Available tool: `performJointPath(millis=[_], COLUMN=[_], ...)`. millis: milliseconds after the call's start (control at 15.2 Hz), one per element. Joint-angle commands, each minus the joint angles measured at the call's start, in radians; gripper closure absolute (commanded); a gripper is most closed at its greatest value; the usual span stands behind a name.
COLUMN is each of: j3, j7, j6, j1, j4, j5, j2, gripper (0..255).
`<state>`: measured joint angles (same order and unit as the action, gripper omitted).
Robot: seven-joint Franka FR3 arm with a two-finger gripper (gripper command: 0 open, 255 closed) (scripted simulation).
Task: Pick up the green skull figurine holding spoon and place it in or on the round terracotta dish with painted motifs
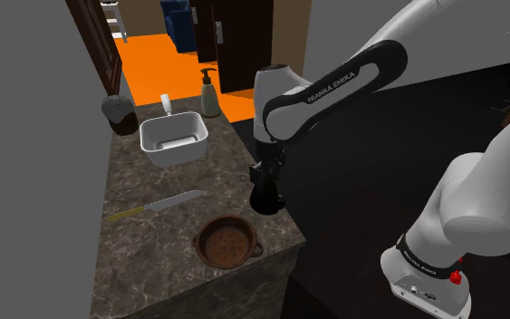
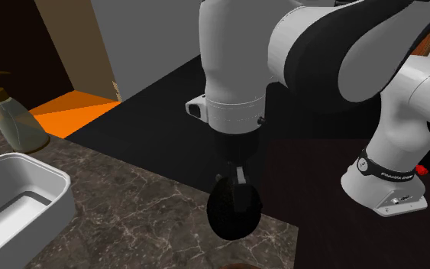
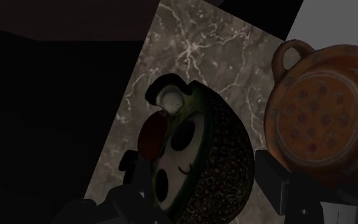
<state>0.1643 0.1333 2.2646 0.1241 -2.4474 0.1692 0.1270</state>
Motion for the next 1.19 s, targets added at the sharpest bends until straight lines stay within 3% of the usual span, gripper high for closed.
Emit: performJointPath(millis=[0, 1122], j3=[0.0, -0.011], j7=[0.003, 0.021], j6=[-0.027, -0.258], j1=[0.0, -0.004], j4=[0.014, 0.136], j5=[-0.001, -0.008], j2=[0.013, 0.123], gripper=[255, 255])
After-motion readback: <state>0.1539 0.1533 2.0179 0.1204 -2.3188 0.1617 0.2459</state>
